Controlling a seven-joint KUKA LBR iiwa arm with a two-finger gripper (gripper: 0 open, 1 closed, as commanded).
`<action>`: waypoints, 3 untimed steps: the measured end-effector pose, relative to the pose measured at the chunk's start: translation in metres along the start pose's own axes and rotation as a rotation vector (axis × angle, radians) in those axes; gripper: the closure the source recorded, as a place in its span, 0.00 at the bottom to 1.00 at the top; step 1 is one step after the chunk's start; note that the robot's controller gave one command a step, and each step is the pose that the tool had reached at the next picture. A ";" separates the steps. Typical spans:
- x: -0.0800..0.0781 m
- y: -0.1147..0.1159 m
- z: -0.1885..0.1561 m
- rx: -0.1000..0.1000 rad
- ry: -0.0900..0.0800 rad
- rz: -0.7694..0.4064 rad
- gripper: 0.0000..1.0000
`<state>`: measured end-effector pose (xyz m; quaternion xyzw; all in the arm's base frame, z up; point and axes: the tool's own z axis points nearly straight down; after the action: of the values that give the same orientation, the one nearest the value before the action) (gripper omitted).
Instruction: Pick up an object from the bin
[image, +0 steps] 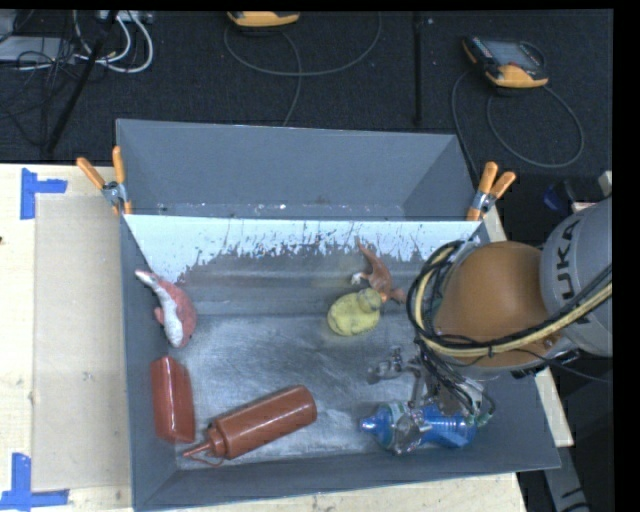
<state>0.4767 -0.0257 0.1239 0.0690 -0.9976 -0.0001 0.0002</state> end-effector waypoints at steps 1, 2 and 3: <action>0.006 -0.039 -0.014 0.000 0.001 0.029 0.00; 0.010 -0.035 0.023 -0.002 0.005 0.042 0.00; 0.002 -0.035 0.044 0.003 -0.016 -0.205 0.00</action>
Offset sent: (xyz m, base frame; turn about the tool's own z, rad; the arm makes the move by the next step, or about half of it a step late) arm -0.0043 -0.0365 -0.0204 0.0422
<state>0.4792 -0.0611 0.0802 0.1709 -0.9853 0.0008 -0.0081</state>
